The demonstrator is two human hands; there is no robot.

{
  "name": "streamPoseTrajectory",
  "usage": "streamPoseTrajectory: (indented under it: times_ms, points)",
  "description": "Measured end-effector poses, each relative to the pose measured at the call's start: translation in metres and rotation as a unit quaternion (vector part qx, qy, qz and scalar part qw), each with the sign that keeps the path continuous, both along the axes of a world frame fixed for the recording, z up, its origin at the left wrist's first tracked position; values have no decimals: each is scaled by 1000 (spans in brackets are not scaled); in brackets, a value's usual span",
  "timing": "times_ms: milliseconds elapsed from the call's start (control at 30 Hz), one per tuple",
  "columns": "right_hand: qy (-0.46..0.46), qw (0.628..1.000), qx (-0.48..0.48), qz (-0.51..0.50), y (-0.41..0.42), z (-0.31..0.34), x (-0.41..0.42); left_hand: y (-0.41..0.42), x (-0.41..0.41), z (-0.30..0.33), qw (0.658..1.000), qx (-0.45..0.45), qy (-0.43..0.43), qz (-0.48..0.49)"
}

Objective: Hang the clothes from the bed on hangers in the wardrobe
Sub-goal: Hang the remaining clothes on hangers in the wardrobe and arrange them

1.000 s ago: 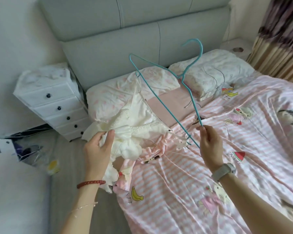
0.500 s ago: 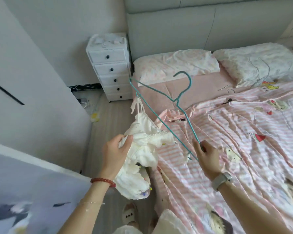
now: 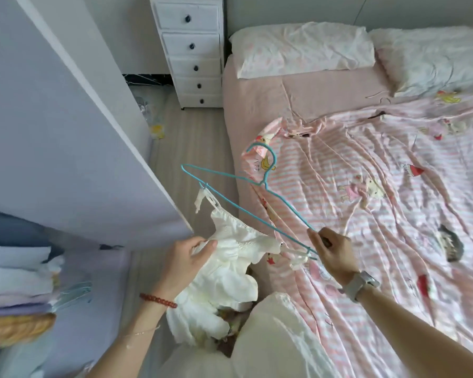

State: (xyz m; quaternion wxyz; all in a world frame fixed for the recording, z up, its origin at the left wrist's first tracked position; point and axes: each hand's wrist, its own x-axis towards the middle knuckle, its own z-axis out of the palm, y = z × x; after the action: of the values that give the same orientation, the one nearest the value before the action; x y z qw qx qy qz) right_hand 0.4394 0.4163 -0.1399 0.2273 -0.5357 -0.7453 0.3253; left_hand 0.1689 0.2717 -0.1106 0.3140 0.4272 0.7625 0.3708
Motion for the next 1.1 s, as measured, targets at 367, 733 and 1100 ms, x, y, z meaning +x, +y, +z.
streamPoseTrajectory:
  times_ms: [367, 733, 1100]
  points:
    - [-85, 961, 137, 225, -98, 9, -24, -166, -26, 7, 985, -29, -34, 164]
    - [23, 887, 72, 455, -188, 68, -234, -315, -63, 80, 870, 25, 21, 492]
    - [105, 756, -41, 644, -286, 133, -373, -421, -43, 158, 653, 60, 107, 748]
